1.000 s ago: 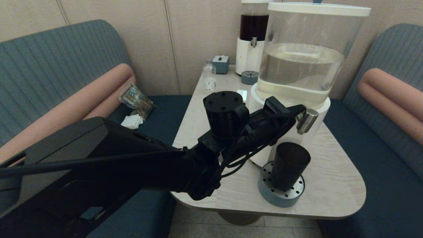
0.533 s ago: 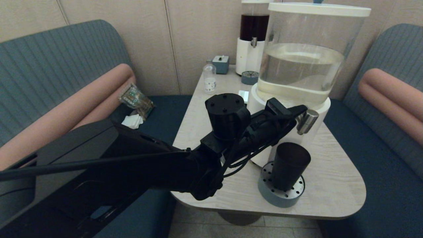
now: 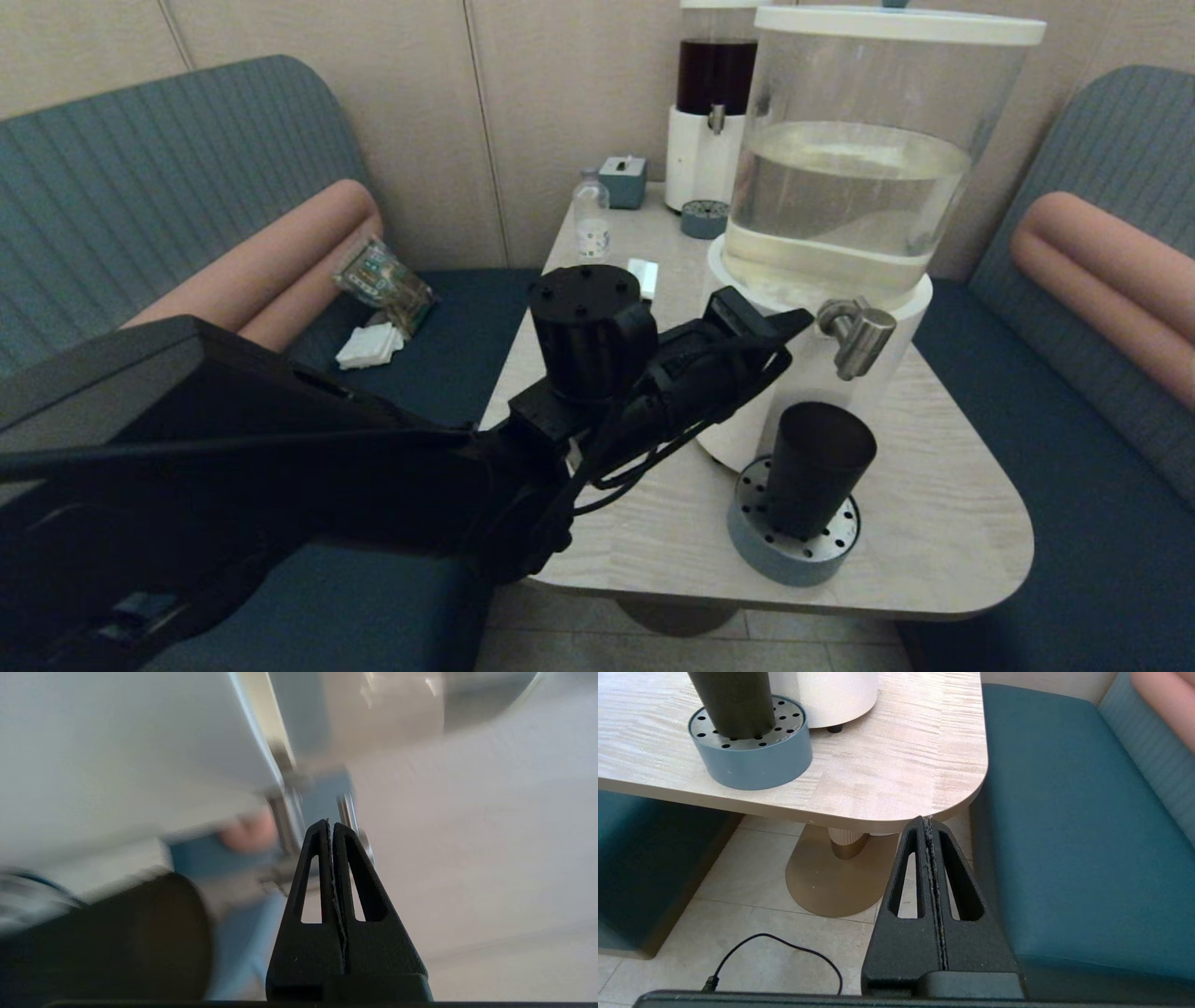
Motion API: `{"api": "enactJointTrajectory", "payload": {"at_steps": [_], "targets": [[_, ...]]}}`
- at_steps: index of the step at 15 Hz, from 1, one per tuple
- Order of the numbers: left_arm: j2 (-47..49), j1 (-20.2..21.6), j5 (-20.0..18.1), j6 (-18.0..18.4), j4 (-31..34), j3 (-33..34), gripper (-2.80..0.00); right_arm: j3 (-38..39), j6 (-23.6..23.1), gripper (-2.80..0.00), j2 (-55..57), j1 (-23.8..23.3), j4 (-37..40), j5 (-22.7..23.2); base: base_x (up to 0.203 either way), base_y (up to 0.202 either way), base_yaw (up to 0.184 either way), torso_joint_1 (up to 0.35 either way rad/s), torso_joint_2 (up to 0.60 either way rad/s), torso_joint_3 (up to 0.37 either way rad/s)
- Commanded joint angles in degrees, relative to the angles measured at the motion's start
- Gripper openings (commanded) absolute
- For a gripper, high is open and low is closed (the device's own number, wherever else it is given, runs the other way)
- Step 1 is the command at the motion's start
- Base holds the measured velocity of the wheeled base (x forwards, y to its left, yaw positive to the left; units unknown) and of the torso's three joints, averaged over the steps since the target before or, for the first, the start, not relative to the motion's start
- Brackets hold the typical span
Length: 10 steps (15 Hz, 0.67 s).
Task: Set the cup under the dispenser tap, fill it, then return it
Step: Place the cup next to the water dispenser
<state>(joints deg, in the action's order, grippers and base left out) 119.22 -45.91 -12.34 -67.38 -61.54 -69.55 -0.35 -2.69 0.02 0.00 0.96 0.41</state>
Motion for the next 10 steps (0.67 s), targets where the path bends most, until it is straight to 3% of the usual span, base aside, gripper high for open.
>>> {"api": "enactJointTrajectory", "payload": {"at_steps": [1,4,8,10], "targets": [[-4.66,0.65,1.26,1.49,-1.08,3.87,-2.8,0.0,-0.03,-2.8,-0.11,0.0,0.0,0.02,0.0,0.0,0.0,0.0,0.0,0.0],[-13.06,1.13,2.32,3.76,-3.6,13.01,-2.8,0.0,-0.03,-2.8,-0.11,0.0,0.0,0.02,0.0,0.0,0.0,0.0,0.0,0.0],[-28.15,1.86,6.71,9.98,-4.29,25.12,-2.8,0.0,-0.03,-2.8,-0.05,0.0,0.0,0.02,0.0,0.0,0.0,0.0,0.0,0.0],[-36.59,4.21,9.05,13.65,-4.1,30.51,-2.8,0.0,-0.03,-2.8,-0.11,0.0,0.0,0.02,0.0,0.0,0.0,0.0,0.0,0.0]]}}
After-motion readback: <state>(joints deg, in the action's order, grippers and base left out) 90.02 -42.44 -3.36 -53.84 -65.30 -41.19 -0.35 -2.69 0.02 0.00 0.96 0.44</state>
